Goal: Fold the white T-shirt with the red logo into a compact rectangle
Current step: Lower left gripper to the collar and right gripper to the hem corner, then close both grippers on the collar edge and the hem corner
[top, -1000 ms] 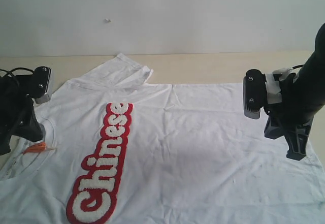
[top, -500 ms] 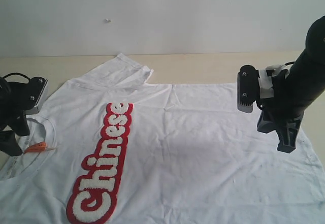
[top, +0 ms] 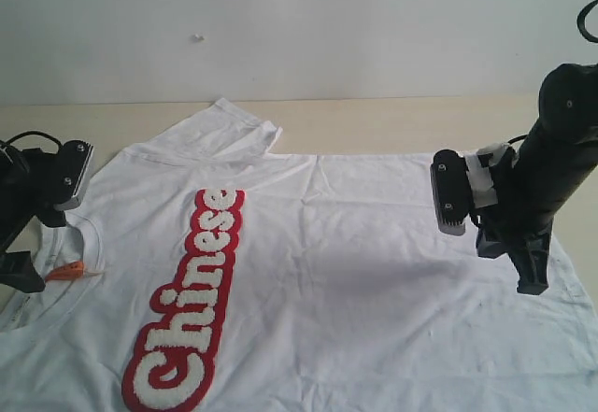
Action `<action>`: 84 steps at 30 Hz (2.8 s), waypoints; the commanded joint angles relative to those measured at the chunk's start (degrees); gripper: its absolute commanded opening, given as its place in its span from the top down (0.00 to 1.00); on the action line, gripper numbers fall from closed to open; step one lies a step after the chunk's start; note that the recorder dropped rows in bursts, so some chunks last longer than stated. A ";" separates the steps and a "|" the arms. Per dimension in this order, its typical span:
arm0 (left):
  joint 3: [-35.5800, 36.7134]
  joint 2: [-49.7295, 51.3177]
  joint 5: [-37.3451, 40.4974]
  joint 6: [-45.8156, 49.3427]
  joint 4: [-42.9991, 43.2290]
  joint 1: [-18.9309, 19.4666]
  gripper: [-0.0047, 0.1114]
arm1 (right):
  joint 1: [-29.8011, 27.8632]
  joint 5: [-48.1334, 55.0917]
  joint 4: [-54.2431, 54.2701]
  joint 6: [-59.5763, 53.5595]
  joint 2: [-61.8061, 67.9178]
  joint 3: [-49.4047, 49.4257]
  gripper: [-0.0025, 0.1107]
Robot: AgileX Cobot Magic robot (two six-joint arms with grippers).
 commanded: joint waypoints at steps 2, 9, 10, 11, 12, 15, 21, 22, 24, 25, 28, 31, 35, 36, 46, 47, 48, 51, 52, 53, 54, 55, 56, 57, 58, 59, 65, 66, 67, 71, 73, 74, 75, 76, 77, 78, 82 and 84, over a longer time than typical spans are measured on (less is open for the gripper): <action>-0.40 0.17 -0.10 0.20 -0.31 0.26 0.25 | 0.09 0.96 -6.55 4.75 0.19 -0.30 0.66; -0.40 0.17 0.06 0.20 -0.42 0.26 0.25 | 0.09 7.90 -9.47 5.15 0.19 -0.17 0.40; -0.40 0.17 0.19 0.20 -0.40 0.26 0.25 | 0.09 8.06 -9.47 4.26 0.19 -0.17 0.40; -0.40 0.17 0.19 0.20 -0.40 0.26 0.25 | 0.09 8.06 -10.37 4.33 0.19 -0.17 0.39; -0.40 0.17 0.19 0.20 -0.40 0.26 0.25 | 0.09 7.60 -11.63 3.90 0.07 -0.17 0.39; -0.40 0.17 0.47 0.20 -0.74 0.26 0.25 | -0.37 7.28 -12.75 2.37 0.07 -0.17 0.44; -0.40 0.17 0.44 0.20 -3.92 0.26 0.25 | -4.29 7.28 -10.84 0.88 -0.03 -0.17 0.63; -0.40 0.17 0.44 0.66 -4.32 0.26 0.25 | -4.79 7.39 -10.04 -0.30 -0.11 -0.17 0.63; -0.40 0.17 0.44 1.68 -4.71 0.26 0.25 | -5.37 7.68 -6.81 -2.97 -0.38 -0.09 0.61; -0.40 0.17 0.44 1.79 -5.01 0.26 0.25 | -5.37 8.02 -5.49 -4.63 -0.38 -0.09 0.60; -0.40 0.17 0.44 1.79 -5.53 0.26 0.25 | -5.37 7.41 -4.20 -5.77 -0.38 1.07 0.55; -0.40 0.17 0.44 1.79 -5.53 0.26 0.25 | -5.37 6.40 -5.24 -6.15 -0.38 2.73 0.50; -0.40 0.17 0.44 1.79 -5.53 0.26 0.25 | -5.37 4.60 -6.38 -6.02 -0.38 4.10 0.47; -0.40 0.17 0.44 1.79 -5.53 0.26 0.25 | -5.37 4.44 -6.49 -5.91 -0.38 4.10 0.47; -0.40 0.17 0.44 1.84 -6.80 0.26 0.25 | -9.75 3.87 -6.85 -7.11 -0.38 4.10 0.51; -0.40 0.17 0.44 1.84 -6.80 0.26 0.25 | -9.91 3.59 -6.69 -7.67 -0.38 4.10 0.51; -0.40 0.17 0.33 1.84 -6.81 0.26 0.25 | -10.05 3.32 -6.69 -7.67 -0.38 4.10 0.51; -0.40 0.17 0.32 1.84 -6.94 0.26 0.25 | -10.05 2.72 -6.27 -9.24 0.35 4.10 0.51; -0.40 0.17 0.32 1.84 -7.03 0.26 0.25 | -10.05 2.72 -5.87 -10.10 0.89 4.10 0.51; -0.40 0.17 0.32 1.84 -7.03 0.26 0.25 | -10.05 2.72 -5.70 -10.22 1.35 4.10 0.51; -0.40 0.17 0.32 1.84 -7.03 0.26 0.25 | -10.05 2.72 -5.70 -10.22 2.04 4.10 0.51; -0.30 0.17 0.32 1.84 -7.01 0.26 0.25 | -10.05 2.68 -5.81 -10.22 2.60 4.10 0.51; -0.30 0.17 0.32 1.84 -7.01 0.26 0.25 | -10.05 2.68 -5.81 -10.22 3.20 4.10 0.52; -0.30 0.17 0.32 1.84 -7.01 0.26 0.25 | -10.05 2.40 -5.81 -10.54 3.64 4.10 0.52; -0.30 0.17 0.32 1.84 -7.01 0.26 0.25 | -10.05 2.22 -5.81 -10.67 4.22 4.10 0.54; -0.30 0.17 0.32 1.84 -7.01 0.26 0.25 | -10.05 2.15 -5.81 -10.78 4.53 4.10 0.55; -0.30 0.17 0.20 1.84 -7.01 0.26 0.26 | -10.05 1.58 -5.81 -11.74 6.11 4.10 0.85; -0.30 0.17 0.02 1.84 -7.01 0.26 0.28 | -10.05 0.98 -5.99 -11.74 6.26 4.10 0.92; -0.30 0.17 0.03 1.84 -7.01 0.26 0.31 | -10.05 0.52 -6.39 -11.74 6.26 4.10 0.98; -0.30 0.17 0.64 1.84 -7.01 0.26 0.43 | -10.05 0.34 -6.39 -11.74 6.37 4.10 0.98; -0.30 0.17 1.03 1.84 -7.01 0.26 0.47 | -10.05 0.34 -6.39 -11.74 6.37 4.10 0.98; -0.30 0.17 1.16 1.84 -7.01 0.26 0.49 | -10.05 0.34 -6.39 -11.74 6.37 4.10 0.98; -0.30 0.17 1.75 1.84 -7.01 0.26 0.50 | -9.93 0.34 -6.39 -11.74 6.37 4.10 0.98; -0.30 0.17 2.46 1.84 -7.01 0.26 0.50 | -9.92 0.23 -6.39 -11.74 6.37 4.10 0.98; -0.19 0.17 3.04 1.84 -7.01 0.26 0.50 | -9.92 0.10 -6.27 -11.74 6.37 4.10 0.98; -0.19 0.17 3.46 1.84 -7.01 0.26 0.50 | -9.92 0.10 -6.15 -11.74 6.37 4.10 0.98; 1.06 0.27 3.49 1.94 -7.01 0.26 0.44 | -9.92 0.10 -6.17 -11.18 6.37 4.10 0.98; 2.63 0.27 2.14 1.94 -7.01 0.26 0.38 | -9.92 0.10 -6.17 -11.05 6.37 4.10 0.98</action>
